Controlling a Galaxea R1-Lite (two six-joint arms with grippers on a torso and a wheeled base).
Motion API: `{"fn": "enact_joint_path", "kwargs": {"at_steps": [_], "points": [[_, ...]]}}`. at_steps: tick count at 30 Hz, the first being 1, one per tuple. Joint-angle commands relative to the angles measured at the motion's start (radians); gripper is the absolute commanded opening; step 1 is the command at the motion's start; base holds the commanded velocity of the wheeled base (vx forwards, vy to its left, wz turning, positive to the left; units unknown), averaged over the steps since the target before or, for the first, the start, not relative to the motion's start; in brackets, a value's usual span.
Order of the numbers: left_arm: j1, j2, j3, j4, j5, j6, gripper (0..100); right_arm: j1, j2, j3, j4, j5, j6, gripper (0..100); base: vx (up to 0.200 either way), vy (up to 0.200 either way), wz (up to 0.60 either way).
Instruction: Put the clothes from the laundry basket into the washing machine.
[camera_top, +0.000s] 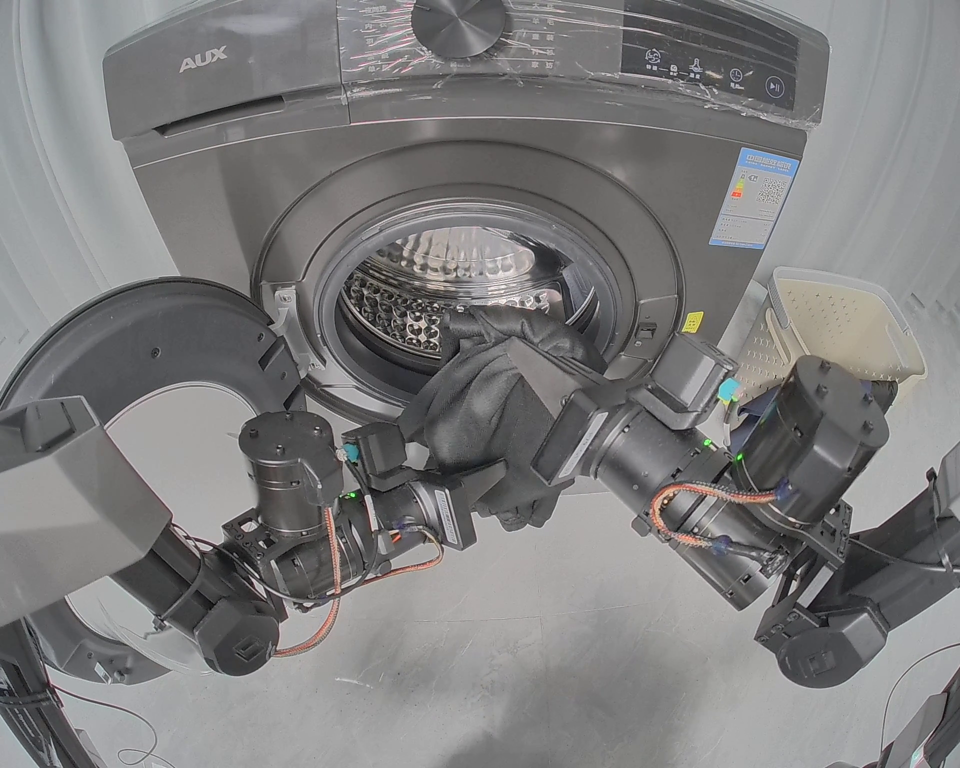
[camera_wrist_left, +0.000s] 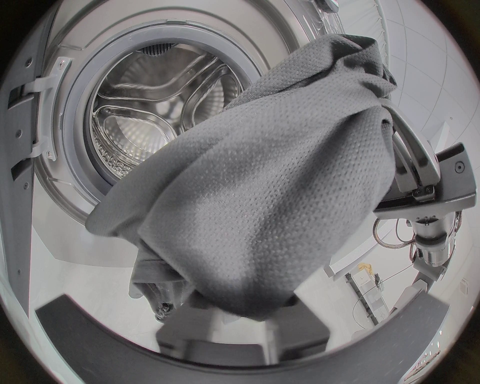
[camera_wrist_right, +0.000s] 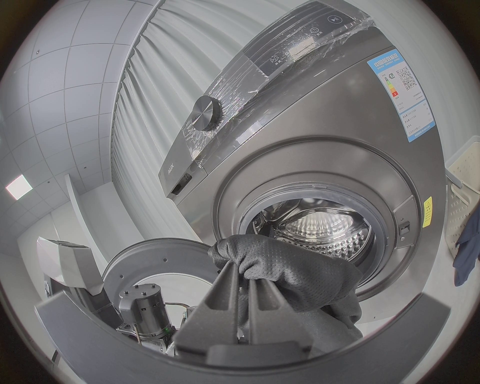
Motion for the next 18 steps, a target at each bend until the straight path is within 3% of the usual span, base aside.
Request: {"fn": "enact_joint_path", "kwargs": {"at_steps": [1, 18], "points": [[-0.001, -0.005, 0.012, -0.007, 0.000, 0.000, 0, 0.001, 0.002, 0.000, 0.000, -0.001, 0.001, 0, 0.000, 0.000, 0.00], [-0.078, -0.196, 0.171, -0.044, 0.014, 0.001, 0, -0.002, 0.013, 0.034, -0.001, 0.014, 0.001, 0, 0.000, 0.000, 0.00]]}}
